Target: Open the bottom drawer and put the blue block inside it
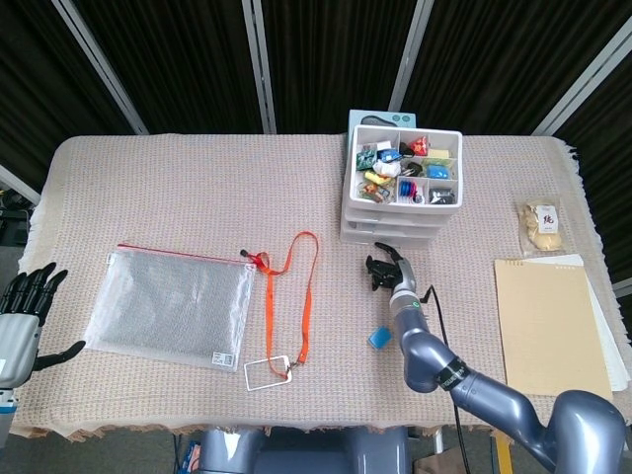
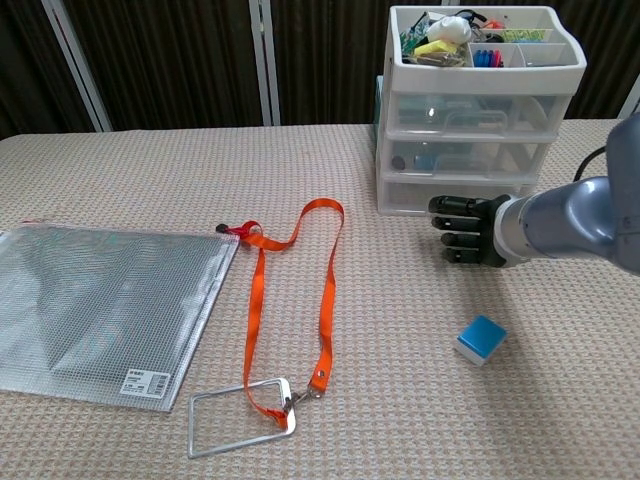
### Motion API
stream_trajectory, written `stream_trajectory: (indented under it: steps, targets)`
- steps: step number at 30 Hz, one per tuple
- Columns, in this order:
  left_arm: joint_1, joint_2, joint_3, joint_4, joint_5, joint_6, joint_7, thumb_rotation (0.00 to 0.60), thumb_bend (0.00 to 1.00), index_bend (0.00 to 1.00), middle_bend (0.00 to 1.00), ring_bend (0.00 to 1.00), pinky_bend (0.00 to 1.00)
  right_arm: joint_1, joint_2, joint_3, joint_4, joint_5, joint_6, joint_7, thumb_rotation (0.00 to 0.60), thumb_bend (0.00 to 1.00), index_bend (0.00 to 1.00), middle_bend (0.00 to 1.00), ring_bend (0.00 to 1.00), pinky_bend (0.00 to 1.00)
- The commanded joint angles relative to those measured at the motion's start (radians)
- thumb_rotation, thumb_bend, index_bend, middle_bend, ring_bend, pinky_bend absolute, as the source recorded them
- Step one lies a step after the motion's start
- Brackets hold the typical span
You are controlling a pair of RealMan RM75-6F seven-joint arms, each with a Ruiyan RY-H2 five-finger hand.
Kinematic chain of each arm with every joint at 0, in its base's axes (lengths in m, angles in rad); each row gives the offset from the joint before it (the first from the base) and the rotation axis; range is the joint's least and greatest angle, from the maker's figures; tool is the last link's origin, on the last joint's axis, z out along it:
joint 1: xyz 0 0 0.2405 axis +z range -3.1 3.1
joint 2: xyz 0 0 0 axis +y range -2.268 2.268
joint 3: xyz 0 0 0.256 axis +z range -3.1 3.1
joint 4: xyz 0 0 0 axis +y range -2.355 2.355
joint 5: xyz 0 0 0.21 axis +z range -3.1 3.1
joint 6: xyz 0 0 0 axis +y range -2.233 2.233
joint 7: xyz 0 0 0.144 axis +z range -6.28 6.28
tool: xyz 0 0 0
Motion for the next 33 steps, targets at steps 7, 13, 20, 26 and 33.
stream_trajectory:
  steps: [7,13,20,26,33]
  targets:
    - [0.0,0.003,0.003,-0.004,0.0,-0.004,-0.005,0.6,0.11,0.06,0.0,0.0,0.0,0.028,-0.01,0.03,0.042,0.068,-0.018,-0.024,0.6,0.44,0.27,0.76,0.83,0.79]
    - [-0.001,0.005,0.004,-0.006,-0.002,-0.007,-0.009,0.6,0.12,0.06,0.0,0.0,0.0,0.041,-0.015,0.046,0.075,0.094,-0.011,-0.038,0.6,0.44,0.27,0.76,0.83,0.79]
    - [-0.002,0.008,0.005,-0.012,-0.004,-0.011,-0.011,0.6,0.12,0.06,0.0,0.0,0.0,0.041,-0.025,0.062,0.085,0.105,-0.002,-0.036,0.6,0.44,0.27,0.76,0.83,0.79]
    - [-0.004,0.009,0.005,-0.014,-0.008,-0.017,-0.012,0.6,0.11,0.06,0.0,0.0,0.0,0.038,-0.028,0.091,0.084,0.12,-0.029,-0.023,0.6,0.45,0.27,0.76,0.83,0.79]
    - [-0.005,0.014,0.008,-0.019,-0.011,-0.025,-0.016,0.6,0.12,0.06,0.0,0.0,0.0,0.029,-0.015,0.137,0.096,0.214,-0.115,-0.006,0.6,0.45,0.3,0.77,0.83,0.79]
